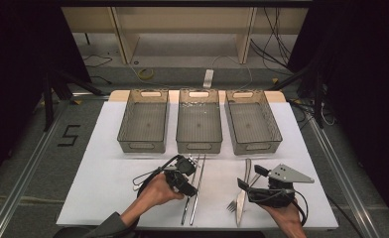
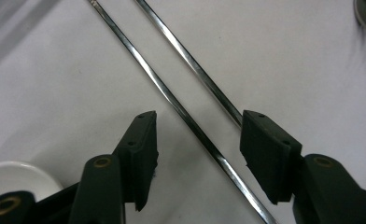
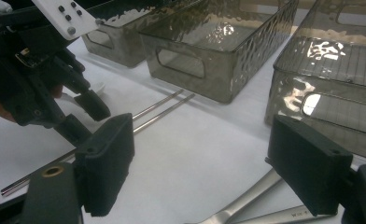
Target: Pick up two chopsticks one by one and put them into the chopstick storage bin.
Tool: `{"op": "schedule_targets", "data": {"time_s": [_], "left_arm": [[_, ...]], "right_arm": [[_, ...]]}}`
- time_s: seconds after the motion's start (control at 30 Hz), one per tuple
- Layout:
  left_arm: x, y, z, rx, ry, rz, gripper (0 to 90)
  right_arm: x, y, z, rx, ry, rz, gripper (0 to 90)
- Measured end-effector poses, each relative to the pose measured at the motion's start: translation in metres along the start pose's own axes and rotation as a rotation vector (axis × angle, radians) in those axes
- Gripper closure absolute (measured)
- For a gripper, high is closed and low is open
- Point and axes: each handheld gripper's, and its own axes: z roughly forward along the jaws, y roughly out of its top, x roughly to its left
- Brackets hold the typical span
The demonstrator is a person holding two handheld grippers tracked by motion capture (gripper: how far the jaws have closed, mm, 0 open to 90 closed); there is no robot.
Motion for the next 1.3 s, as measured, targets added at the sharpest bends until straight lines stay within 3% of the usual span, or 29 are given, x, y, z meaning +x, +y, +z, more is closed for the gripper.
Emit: {"op": "schedule_targets", "data": {"time_s": [0.4, 0.8, 1.3], "left_arm": [[-0.0019, 0.0021, 0.0072, 0.044, 0.038, 0.038, 55.8], [-0.0016, 0.0016, 0.0079, 0.048, 0.058, 0.076, 64.9], [0.0008, -0.0016, 0.0044, 0.062, 0.076, 0.072, 70.5]], "right_arm": [[0.0009, 0.0001, 0.0001, 0.008, 0.001, -0.008, 24.1], [0.0015, 0.0002, -0.0004, 0.016, 0.002, -0.014, 24.6], [0.0014, -0.0002, -0.0012, 0.018, 0.001, -0.014, 24.9]]}}
